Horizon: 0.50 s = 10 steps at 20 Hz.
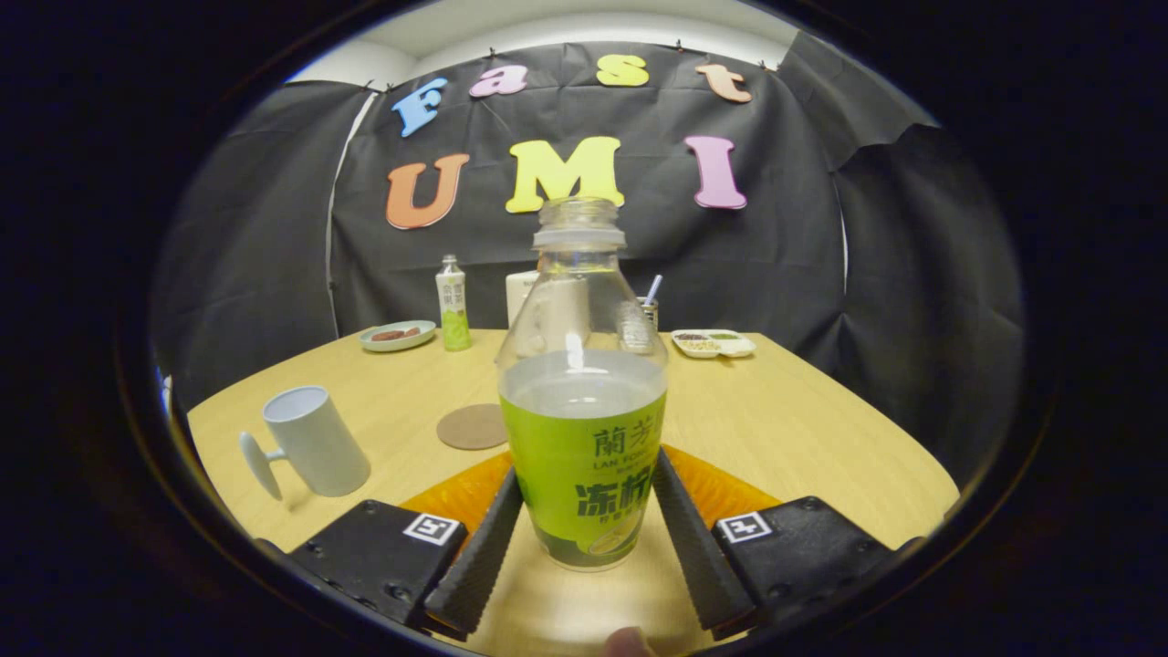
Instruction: Take the bottle from table, then pour the juice into the cup, finally place the bottle on the coaster
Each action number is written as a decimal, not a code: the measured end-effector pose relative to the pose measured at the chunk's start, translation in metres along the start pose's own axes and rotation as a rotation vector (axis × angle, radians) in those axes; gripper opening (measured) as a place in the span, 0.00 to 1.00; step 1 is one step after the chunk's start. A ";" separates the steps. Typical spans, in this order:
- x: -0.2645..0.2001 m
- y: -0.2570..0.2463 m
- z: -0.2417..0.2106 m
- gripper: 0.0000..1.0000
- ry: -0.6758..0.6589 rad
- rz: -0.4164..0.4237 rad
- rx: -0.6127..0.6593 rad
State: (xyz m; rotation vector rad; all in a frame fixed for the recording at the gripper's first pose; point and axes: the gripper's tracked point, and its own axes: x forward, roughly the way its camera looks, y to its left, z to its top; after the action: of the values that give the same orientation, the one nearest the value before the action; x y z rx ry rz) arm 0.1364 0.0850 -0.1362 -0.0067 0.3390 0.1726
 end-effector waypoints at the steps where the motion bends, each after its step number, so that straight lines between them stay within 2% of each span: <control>1: 0.001 0.001 0.001 0.83 0.003 0.001 -0.005; 6: 0.001 0.013 0.006 0.79 0.032 0.006 -0.090; 10: 0.005 0.026 0.015 0.76 0.045 0.003 -0.255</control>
State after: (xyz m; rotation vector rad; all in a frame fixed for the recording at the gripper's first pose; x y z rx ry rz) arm 0.1419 0.1120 -0.1237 -0.2621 0.3598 0.2176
